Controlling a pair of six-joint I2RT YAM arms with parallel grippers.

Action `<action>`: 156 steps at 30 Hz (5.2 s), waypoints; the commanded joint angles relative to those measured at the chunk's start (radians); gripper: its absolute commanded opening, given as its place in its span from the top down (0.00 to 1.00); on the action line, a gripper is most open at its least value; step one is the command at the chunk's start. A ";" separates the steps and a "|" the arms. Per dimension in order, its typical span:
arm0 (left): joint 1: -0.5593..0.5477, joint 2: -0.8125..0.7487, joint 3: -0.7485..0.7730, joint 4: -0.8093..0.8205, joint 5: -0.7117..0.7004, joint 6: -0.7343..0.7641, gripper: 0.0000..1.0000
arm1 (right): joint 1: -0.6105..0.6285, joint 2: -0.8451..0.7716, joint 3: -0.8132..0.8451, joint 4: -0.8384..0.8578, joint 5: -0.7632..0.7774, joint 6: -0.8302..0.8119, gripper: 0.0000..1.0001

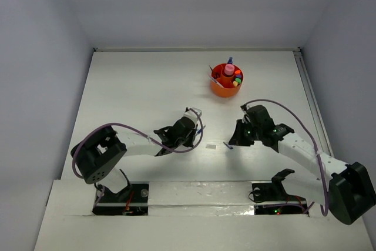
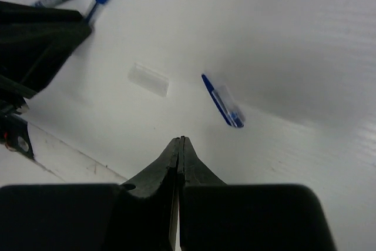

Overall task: Sort the stationery into containers
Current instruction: Move the pen cap to the center of the board.

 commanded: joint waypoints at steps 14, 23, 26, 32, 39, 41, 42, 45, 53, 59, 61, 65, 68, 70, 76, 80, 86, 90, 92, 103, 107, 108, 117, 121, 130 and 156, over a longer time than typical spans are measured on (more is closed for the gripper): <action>0.006 0.031 0.033 0.024 0.066 -0.007 1.00 | 0.034 0.114 -0.052 -0.085 -0.074 0.052 0.82; 0.006 0.032 0.034 0.023 0.073 -0.007 0.87 | 0.034 0.154 -0.015 -0.057 0.102 0.061 0.80; 0.006 0.031 0.031 0.021 0.073 -0.010 0.83 | 0.034 0.143 -0.001 -0.056 0.147 0.060 0.80; 0.006 0.035 0.033 0.024 0.079 -0.010 0.82 | 0.034 0.174 0.020 -0.013 0.207 0.058 0.80; 0.006 0.026 0.018 0.030 0.077 -0.017 0.83 | 0.034 0.122 0.044 -0.085 0.196 0.032 0.87; 0.006 0.034 0.022 0.030 0.077 -0.017 0.84 | 0.034 0.090 0.031 -0.102 0.139 0.031 0.89; 0.006 0.034 0.022 0.030 0.076 -0.017 0.84 | 0.034 0.085 0.028 -0.109 0.119 0.031 0.91; 0.006 0.031 0.018 0.035 0.074 -0.018 0.84 | 0.043 0.062 0.014 -0.128 0.075 0.032 0.94; 0.006 0.039 0.024 0.036 0.079 -0.021 0.79 | 0.072 0.123 -0.035 0.004 -0.007 0.083 0.94; 0.006 0.043 0.025 0.038 0.080 -0.020 0.77 | 0.072 0.180 -0.027 0.042 0.113 0.075 0.97; 0.006 0.043 0.024 0.039 0.082 -0.020 0.77 | 0.072 0.191 -0.021 0.058 0.148 0.069 0.98; 0.006 0.042 0.021 0.042 0.083 -0.017 0.77 | 0.072 0.237 0.022 0.069 0.237 0.055 0.98; 0.006 0.037 0.019 0.044 0.085 -0.015 0.77 | 0.072 0.275 0.036 0.082 0.300 0.043 0.98; 0.006 0.034 0.016 0.047 0.086 -0.015 0.77 | 0.072 0.303 0.051 0.090 0.341 0.041 0.98; 0.006 0.031 0.010 0.055 0.097 -0.017 0.77 | 0.072 0.384 0.108 0.122 0.441 0.000 0.98; 0.006 0.026 0.008 0.056 0.100 -0.015 0.77 | 0.072 0.431 0.160 0.119 0.408 -0.024 0.97; 0.006 0.020 -0.001 0.061 0.102 -0.014 0.77 | 0.072 0.300 0.157 0.046 0.348 -0.029 0.89; 0.006 0.023 0.008 0.061 0.106 -0.007 0.78 | 0.072 0.237 0.188 -0.031 0.414 -0.044 0.64; 0.006 0.020 0.007 0.062 0.106 -0.006 0.78 | 0.072 0.255 0.198 -0.079 0.443 -0.038 0.58; 0.006 0.008 -0.012 0.072 0.114 -0.009 0.78 | 0.072 0.379 0.188 -0.046 0.362 -0.034 0.65; 0.006 0.005 -0.016 0.076 0.116 -0.009 0.80 | 0.072 0.407 0.203 -0.048 0.351 -0.032 0.83; 0.006 0.005 -0.015 0.078 0.116 -0.009 0.80 | 0.072 0.422 0.209 -0.046 0.357 -0.028 0.85; 0.006 0.009 -0.016 0.087 0.128 -0.004 0.90 | 0.006 0.393 0.130 0.248 0.406 0.271 0.96; 0.006 0.002 -0.025 0.090 0.131 -0.004 0.95 | -0.019 0.386 0.064 0.392 0.368 0.440 0.83; 0.006 -0.007 -0.031 0.095 0.142 -0.003 0.97 | -0.019 0.187 -0.024 0.410 0.312 0.526 0.57; -0.020 0.006 -0.012 0.055 0.077 -0.001 0.89 | -0.009 0.410 0.243 -0.036 0.231 -0.110 1.00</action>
